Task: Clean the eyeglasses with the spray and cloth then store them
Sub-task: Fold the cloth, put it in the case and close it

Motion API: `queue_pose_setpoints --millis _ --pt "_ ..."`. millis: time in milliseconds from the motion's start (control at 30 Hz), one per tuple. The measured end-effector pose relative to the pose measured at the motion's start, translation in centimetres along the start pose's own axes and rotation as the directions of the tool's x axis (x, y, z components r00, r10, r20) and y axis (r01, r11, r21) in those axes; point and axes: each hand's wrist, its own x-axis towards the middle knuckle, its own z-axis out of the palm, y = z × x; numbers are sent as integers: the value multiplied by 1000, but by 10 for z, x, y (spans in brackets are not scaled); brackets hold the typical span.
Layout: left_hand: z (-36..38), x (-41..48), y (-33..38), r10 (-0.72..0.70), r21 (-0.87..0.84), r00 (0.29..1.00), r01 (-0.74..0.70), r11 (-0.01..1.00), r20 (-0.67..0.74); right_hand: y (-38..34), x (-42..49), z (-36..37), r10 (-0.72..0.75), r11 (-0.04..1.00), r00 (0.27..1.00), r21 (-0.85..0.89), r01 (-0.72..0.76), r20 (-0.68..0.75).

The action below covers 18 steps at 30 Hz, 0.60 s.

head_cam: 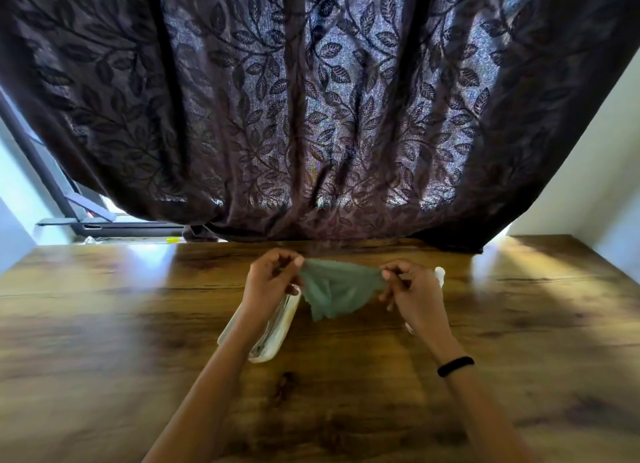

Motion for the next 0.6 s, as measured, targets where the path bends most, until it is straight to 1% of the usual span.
queue_pose_setpoints --millis 67,133,167,300,367,500,600 --pt "3 5 4 -28 -47 999 29 998 26 -4 4 2 63 979 997 193 -69 33" --pt "5 10 7 -39 -80 999 42 996 31 -8 6 2 142 878 986 448 -166 87" --pt "5 13 9 -33 -88 999 35 996 29 -9 8 2 156 832 982 522 -189 108" --pt "7 20 14 -15 -92 999 19 996 43 -16 13 0 136 758 978 618 -206 159" --pt "10 23 14 -34 -113 997 41 993 68 -18 16 2 142 743 976 633 -215 166" --pt "15 23 10 -41 -206 992 65 976 120 -20 19 6 148 734 980 650 -197 130" --pt "15 18 7 -38 -188 987 67 980 155 -19 15 7 125 721 979 663 -202 162"
